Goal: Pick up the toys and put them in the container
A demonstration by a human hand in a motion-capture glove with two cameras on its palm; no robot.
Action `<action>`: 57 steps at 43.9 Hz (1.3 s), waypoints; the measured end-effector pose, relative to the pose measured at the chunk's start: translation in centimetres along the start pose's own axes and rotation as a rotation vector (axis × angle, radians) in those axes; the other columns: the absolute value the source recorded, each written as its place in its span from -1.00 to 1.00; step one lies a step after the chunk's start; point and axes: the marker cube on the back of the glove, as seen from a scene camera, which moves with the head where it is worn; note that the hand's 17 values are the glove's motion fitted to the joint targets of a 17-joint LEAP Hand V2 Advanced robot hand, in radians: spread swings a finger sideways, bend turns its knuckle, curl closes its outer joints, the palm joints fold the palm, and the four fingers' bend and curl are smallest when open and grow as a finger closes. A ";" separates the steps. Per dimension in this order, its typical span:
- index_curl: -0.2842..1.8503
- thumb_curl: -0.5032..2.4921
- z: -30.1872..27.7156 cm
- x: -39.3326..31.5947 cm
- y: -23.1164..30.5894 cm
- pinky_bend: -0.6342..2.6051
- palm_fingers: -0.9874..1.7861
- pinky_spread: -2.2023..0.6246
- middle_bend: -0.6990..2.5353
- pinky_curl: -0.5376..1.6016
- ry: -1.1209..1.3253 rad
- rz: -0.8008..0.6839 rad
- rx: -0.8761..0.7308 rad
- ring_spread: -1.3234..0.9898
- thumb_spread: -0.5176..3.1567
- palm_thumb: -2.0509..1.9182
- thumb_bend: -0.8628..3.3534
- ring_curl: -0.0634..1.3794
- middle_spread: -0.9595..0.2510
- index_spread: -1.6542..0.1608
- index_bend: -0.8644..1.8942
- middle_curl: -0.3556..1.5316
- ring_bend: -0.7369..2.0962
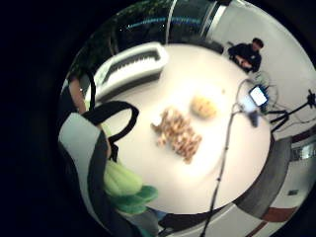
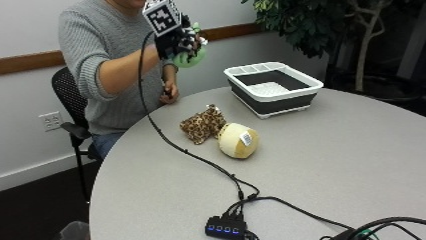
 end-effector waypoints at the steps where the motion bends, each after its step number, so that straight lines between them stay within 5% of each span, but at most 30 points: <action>1: -0.34 -0.22 -0.8 -0.2 -0.7 -0.03 0.50 0.30 -0.10 -0.13 -0.037 0.048 0.008 -0.26 -0.24 0.37 -0.49 -0.21 0.13 0.35 0.08 -0.13 0.26; 6: -0.28 -0.18 -1.6 -1.8 -4.2 -0.01 0.47 0.29 -0.07 -0.11 -0.236 0.233 -0.014 -0.28 -0.31 0.38 -0.50 -0.16 0.12 0.35 0.13 -0.08 0.28; 28: -0.09 -0.06 10.9 -10.2 -22.6 0.10 0.13 0.28 -0.07 -0.03 -0.312 0.148 -0.221 -0.33 -0.45 0.35 -0.52 -0.02 0.09 0.34 0.11 0.08 0.30; 31: -0.10 -0.06 12.2 -10.8 -22.4 0.17 -0.08 0.30 -0.13 0.01 -0.351 0.116 -0.340 -0.29 -0.39 0.33 -0.52 0.01 0.11 0.36 -0.03 0.07 0.30; 34: -0.16 -0.16 12.6 -11.3 -21.5 0.19 -0.68 0.41 -0.31 0.03 -0.328 0.073 -0.425 -0.17 -0.27 0.15 -0.63 -0.09 0.21 0.41 -0.18 -0.04 0.08; 43: -0.36 -0.27 9.3 -7.8 -16.8 0.06 -0.58 0.54 -0.48 -0.09 -0.284 0.068 -0.396 0.00 -0.18 0.05 -0.61 -0.35 0.33 0.45 -0.32 -0.18 -0.24; 57: -0.45 -0.35 1.8 4.4 -4.7 -0.05 -0.52 0.60 -0.51 -0.16 -0.237 0.339 -0.408 0.09 -0.10 0.04 -0.60 -0.44 0.38 0.47 -0.31 -0.28 -0.36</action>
